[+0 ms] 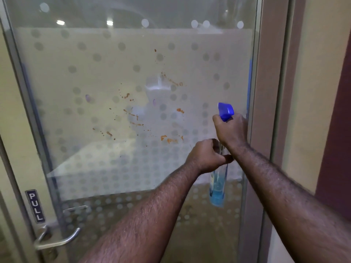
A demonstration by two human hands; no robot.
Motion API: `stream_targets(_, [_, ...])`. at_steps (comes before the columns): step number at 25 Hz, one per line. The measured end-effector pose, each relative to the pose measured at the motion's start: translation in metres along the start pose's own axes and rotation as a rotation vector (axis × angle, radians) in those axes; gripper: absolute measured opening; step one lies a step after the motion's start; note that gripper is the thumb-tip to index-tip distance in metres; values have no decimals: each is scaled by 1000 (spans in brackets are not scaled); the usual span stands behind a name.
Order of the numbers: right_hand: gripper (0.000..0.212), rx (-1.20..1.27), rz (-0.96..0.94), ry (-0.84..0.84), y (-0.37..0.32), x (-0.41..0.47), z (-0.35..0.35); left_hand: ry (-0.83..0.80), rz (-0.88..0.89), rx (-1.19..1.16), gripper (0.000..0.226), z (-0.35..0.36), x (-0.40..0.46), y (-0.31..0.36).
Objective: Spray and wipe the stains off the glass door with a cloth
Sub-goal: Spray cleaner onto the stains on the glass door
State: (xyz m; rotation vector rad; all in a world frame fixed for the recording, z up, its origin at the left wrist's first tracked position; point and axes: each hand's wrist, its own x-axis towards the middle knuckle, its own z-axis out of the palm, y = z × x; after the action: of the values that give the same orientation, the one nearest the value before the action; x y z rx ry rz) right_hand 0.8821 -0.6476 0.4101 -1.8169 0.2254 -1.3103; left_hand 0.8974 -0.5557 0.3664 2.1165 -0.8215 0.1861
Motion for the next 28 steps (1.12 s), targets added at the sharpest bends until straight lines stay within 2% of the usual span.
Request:
stream_targets(8, [36, 8, 18, -76, 25, -50, 28, 3, -85, 44, 30, 11, -31, -54])
stream_targets(18, [37, 101, 1, -206, 6, -109, 75, 99, -154, 73, 29, -18, -77, -115])
stream_targets(28, [22, 207, 17, -383, -1, -166, 117, 202, -251, 10, 25, -35, -131, -157])
